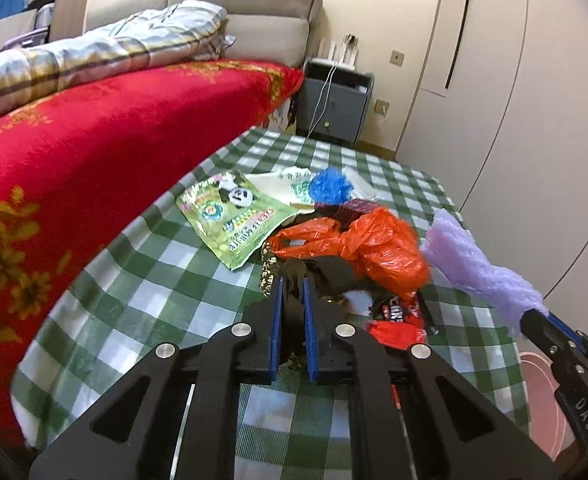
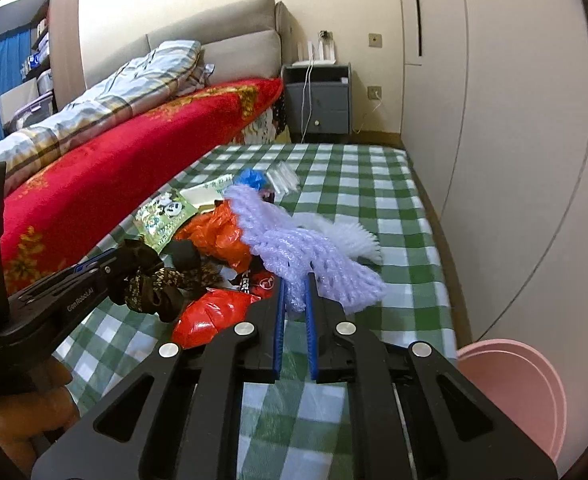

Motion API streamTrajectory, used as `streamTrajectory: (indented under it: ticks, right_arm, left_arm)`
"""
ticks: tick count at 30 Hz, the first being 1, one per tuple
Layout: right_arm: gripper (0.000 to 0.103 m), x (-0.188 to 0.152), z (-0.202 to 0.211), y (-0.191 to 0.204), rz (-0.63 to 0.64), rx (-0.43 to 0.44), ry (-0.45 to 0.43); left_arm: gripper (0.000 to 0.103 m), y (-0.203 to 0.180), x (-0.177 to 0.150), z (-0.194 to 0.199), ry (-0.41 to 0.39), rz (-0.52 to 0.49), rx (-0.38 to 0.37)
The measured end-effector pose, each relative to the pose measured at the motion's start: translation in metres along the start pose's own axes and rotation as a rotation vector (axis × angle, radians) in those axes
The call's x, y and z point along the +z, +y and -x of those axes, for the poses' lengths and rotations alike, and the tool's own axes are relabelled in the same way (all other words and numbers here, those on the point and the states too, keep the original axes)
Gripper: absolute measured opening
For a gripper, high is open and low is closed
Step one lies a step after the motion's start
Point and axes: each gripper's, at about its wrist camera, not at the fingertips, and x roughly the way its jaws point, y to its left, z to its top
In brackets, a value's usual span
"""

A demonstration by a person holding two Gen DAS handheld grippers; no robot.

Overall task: Collect trash
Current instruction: 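Carry the lavender foam mesh to the pink bin and open the right tool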

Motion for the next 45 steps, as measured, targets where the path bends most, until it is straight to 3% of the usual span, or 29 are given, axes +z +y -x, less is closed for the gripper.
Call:
streamTrajectory:
  ticks: [18, 34, 45]
  right_arm:
    - [0.010, -0.001, 0.094, -0.023, -0.022, -0.058, -0.036]
    - [0.010, -0.016, 0.134, -0.067, -0.091, -0.143, -0.046]
    - [0.010, -0.033, 0.142, -0.106, -0.186, -0.216, -0.040]
  left_arm:
    - [0.009, -0.004, 0.001, 0.073, -0.134, -0.062, -0.088]
    - [0.009, -0.039, -0.011, 0.087, -0.146, -0.132, -0.199]
    - [0.009, -0.085, -0.023, 0.088, -0.125, -0.181, -0.304]
